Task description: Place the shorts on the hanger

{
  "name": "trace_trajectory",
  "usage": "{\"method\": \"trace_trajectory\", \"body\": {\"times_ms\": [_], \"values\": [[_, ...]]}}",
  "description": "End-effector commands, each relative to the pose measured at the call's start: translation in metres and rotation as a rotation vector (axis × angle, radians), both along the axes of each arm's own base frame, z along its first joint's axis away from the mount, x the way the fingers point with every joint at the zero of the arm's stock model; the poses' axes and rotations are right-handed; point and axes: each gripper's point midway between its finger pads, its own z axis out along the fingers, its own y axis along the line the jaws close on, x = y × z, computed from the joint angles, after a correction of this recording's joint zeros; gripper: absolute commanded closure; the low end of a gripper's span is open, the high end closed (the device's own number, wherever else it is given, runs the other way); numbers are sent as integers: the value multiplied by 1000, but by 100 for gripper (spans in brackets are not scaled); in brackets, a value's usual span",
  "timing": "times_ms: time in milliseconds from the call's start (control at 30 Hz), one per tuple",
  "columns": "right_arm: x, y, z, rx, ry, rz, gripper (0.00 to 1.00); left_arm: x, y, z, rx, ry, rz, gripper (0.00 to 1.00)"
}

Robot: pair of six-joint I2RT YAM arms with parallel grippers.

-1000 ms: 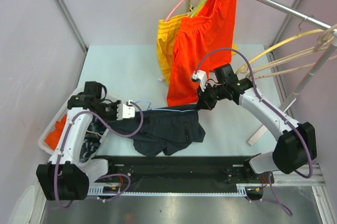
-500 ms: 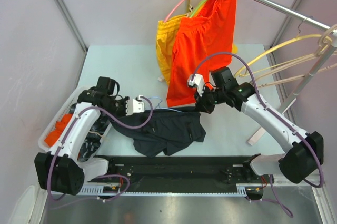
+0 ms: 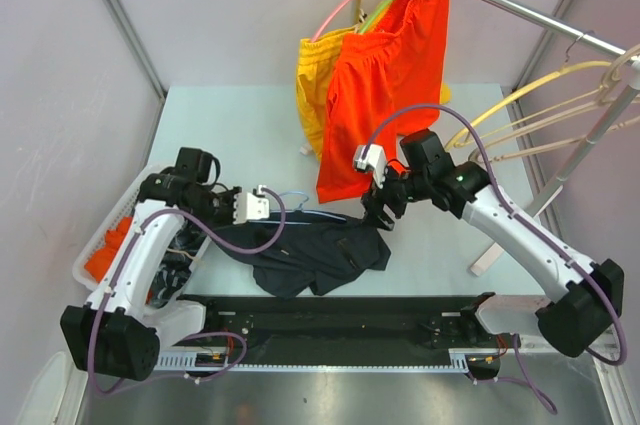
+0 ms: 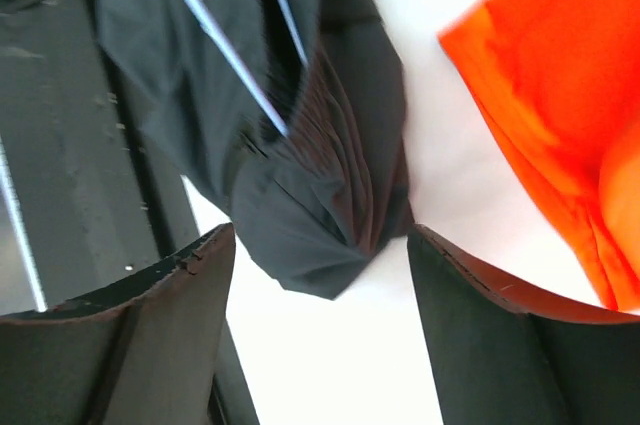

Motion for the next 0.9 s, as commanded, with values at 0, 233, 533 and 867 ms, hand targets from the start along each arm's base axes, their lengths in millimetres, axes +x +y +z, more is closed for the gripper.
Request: {"method": "trace_trajectory", "body": {"times_ms": [0, 233, 533, 867], "values": [[-16, 19, 56, 155, -113, 82, 24, -1, -12, 24, -65, -89, -85, 100], [-47, 49, 86, 259, -182, 203, 27, -5, -33, 52, -178, -156, -169, 100], [-65, 84, 98, 292, -250, 283, 35, -12, -57, 80, -244, -184, -250, 100], [-56, 88, 119, 296, -273, 198, 100, -19, -93, 116, -379, -213, -252, 90]]}}
